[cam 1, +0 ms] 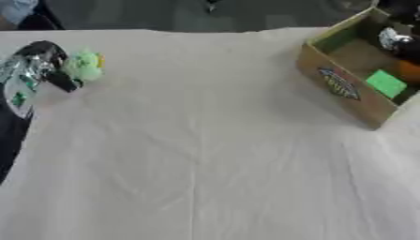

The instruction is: Pick up the objects with one hand, pass them to the other hand, and then place them into the box on the other side of the table.

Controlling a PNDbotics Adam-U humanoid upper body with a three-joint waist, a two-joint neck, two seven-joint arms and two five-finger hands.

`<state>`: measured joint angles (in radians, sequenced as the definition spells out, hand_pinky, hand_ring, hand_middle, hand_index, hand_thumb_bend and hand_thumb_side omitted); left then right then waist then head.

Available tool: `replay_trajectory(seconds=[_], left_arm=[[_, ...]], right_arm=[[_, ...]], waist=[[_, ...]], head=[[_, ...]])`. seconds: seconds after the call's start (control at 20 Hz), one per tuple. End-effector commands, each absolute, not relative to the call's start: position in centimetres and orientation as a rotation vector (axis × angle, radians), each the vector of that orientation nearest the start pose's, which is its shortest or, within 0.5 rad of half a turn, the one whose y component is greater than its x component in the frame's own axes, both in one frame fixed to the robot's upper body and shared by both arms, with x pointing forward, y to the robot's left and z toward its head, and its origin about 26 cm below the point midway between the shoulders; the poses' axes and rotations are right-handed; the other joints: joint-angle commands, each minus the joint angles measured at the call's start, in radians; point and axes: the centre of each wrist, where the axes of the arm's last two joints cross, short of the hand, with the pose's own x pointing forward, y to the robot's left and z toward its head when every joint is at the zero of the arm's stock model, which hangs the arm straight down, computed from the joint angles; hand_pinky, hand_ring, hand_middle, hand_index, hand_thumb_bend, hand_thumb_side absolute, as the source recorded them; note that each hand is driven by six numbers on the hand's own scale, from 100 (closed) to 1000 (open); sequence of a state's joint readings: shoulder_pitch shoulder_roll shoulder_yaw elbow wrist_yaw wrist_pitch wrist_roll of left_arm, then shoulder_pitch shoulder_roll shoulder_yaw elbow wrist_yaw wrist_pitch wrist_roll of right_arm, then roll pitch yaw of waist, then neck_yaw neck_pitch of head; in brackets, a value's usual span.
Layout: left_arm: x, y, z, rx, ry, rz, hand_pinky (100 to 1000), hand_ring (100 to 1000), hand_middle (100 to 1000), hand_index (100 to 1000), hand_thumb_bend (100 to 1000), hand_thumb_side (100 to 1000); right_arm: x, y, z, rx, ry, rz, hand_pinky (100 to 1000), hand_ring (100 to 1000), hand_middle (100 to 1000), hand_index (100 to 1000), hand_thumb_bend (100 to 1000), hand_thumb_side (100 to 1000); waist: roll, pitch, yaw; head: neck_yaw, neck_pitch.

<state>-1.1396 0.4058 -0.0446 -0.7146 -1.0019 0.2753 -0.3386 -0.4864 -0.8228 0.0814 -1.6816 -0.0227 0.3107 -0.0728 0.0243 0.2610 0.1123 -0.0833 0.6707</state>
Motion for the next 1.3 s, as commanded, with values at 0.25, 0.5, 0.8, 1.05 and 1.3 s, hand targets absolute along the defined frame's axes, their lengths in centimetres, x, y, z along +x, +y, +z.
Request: replay_trajectory(seconds=[0.25, 0.5, 0.8, 1.05, 1.3], left_arm=[[48.8, 27.8, 28.7, 1.126, -1.331, -0.976, 493, 498, 434, 475, 269, 100], [45.9, 25.5, 29.8, 1.074, -1.563, -0.974, 476, 485, 427, 473, 218, 100], [42.9, 22.6, 29.1, 0.984, -1.728, -0.995, 470, 478, 424, 474, 177, 100], [41.3, 20.0, 27.9, 0.918, -1.821, -1.028, 465, 475, 422, 474, 166, 100], [40.2, 17.3, 25.8, 0.835, -1.911, -1.006, 457, 469, 420, 474, 135, 100]], right_arm=[[34.2, -35.5, 26.6, -0.778, -1.799, 0.549, 1000, 968, 824, 975, 100, 522], [34.1, -35.8, 26.8, -0.772, -1.807, 0.514, 1000, 970, 825, 978, 100, 529], [34.0, -35.8, 27.2, -0.762, -1.823, 0.497, 1000, 970, 825, 979, 100, 533], [33.8, -35.6, 27.5, -0.749, -1.844, 0.488, 1000, 971, 826, 980, 100, 535], [33.7, -35.1, 28.0, -0.727, -1.870, 0.484, 1000, 971, 826, 981, 100, 535]], waist=[[-0.001, -0.030, 0.008], [-0.001, -0.031, 0.012], [-0.003, -0.031, 0.014], [-0.006, -0.030, 0.015], [-0.011, -0.029, 0.012]], head=[[-0.021, -0.003], [-0.034, -0.005], [-0.037, -0.007], [-0.047, -0.007], [-0.049, -0.013]])
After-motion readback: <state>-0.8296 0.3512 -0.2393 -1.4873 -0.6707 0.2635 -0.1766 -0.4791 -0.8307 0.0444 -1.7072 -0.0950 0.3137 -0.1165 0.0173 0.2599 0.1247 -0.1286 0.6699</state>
